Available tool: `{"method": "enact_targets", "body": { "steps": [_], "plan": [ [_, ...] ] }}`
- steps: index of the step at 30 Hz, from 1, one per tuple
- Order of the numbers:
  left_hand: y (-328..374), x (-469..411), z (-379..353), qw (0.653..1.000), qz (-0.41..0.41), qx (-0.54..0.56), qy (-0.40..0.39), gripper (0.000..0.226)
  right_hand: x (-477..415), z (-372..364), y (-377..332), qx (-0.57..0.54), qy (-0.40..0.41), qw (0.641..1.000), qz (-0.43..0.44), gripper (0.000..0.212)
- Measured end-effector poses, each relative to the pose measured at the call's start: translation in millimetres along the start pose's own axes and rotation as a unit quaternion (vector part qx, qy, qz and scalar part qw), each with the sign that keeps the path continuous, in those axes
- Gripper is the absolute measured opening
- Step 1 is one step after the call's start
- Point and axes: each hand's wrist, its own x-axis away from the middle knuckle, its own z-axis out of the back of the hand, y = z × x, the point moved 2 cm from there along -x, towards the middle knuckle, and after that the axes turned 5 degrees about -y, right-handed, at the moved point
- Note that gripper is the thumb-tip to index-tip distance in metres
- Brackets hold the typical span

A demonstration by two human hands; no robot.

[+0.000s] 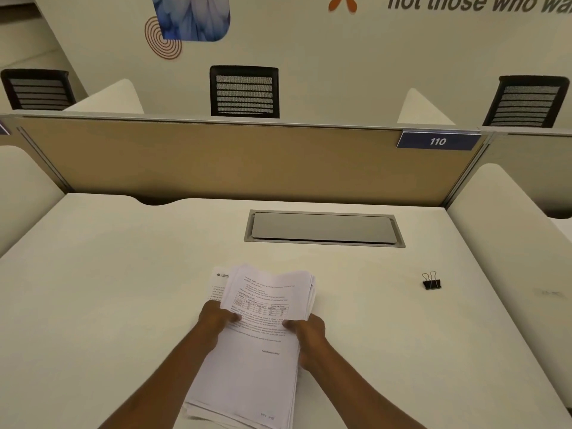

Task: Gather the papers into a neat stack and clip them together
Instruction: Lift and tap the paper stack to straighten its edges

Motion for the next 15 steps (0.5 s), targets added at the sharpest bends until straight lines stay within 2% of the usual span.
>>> {"method": "enact_targets", "body": {
  "steps": [4,8,15],
  "plan": [
    [2.9,3.4,2.5,0.999,-0.008,0.028,0.024,0.04,2.0,2.5,0.5,-0.01,0.004,1.0,0.001,0.036],
    [7.4,3.9,8.5,0.999,-0.002,0.013,0.051,0.03,-0.9,0.5,-4.4,-0.001,0.007,1.0,0.014,0.037],
    [15.1,-7.0,22.5,0.993,-0.027,-0.047,0.102,0.031,-4.7,-17.6,-9.3,0.012,0.006,1.0,0.028,0.033]
  ]
}}
